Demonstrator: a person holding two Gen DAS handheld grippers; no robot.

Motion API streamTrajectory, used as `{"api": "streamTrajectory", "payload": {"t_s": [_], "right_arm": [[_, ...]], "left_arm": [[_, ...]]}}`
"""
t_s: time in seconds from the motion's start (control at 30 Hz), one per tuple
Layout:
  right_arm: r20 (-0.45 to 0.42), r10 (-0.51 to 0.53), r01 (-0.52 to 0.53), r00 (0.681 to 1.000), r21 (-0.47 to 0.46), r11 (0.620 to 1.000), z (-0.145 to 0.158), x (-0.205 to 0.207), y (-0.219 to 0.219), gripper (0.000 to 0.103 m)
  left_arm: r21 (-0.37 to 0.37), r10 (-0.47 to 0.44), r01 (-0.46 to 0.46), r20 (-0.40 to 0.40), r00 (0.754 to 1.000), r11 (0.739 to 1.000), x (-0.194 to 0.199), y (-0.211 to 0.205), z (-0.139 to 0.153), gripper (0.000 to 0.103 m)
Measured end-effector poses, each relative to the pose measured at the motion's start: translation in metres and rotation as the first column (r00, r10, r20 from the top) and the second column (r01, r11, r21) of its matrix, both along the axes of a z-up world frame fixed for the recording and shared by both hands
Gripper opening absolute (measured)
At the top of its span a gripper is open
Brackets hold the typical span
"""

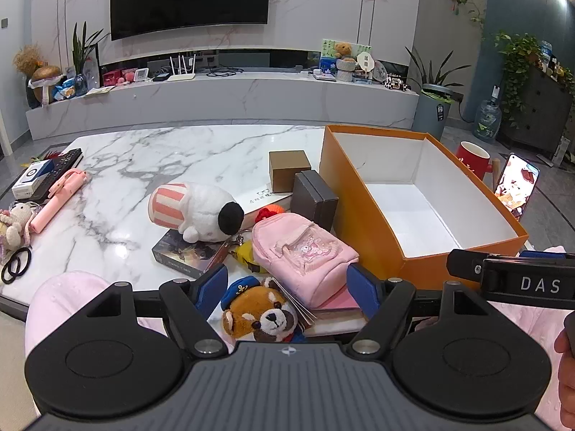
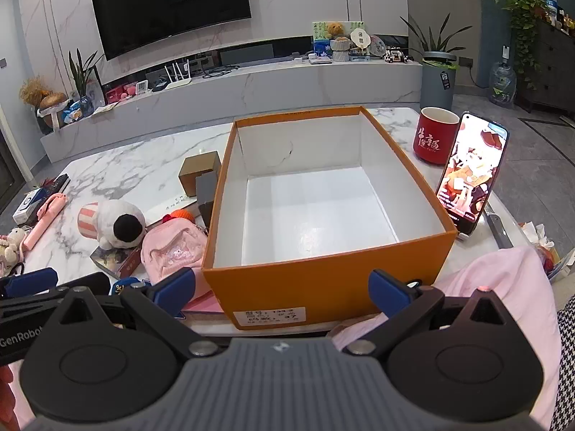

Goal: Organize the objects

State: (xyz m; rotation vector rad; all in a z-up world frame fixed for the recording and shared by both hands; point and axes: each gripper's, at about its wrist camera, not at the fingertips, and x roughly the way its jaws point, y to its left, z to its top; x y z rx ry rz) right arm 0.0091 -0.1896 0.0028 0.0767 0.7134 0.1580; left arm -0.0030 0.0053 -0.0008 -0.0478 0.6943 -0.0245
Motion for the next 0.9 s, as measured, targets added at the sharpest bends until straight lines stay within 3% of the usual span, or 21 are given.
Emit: {"api": "streamTrajectory", "payload": {"t_s": [0.5,0.77,0.9], "right_arm": [[-0.012,0.023,-0.023,1.000,-0.010,1.000,-0.003,0.001,0.006,0.102],[0.039,0.136,-0.135,0.990,-0.022,0.991,0.004,0.006,0.020,0.100],[0.044,0.239,-0.237,0.970,-0.050,0.970,0.011,0.016,0.035,0.079]], "left_arm": [[-0.007,0.014,-0.014,-0.015,1.000,1.000,0.001,0.005,-0.001,0.087],[-0.018,-0.009,0.008,-0.037,0.999,1.000,0.008,0.022,-0.001,0.085],[-0.025,-0.044,0.043,-0.047,0.998,0.999,0.020,0.036,0.002,0.081]]}}
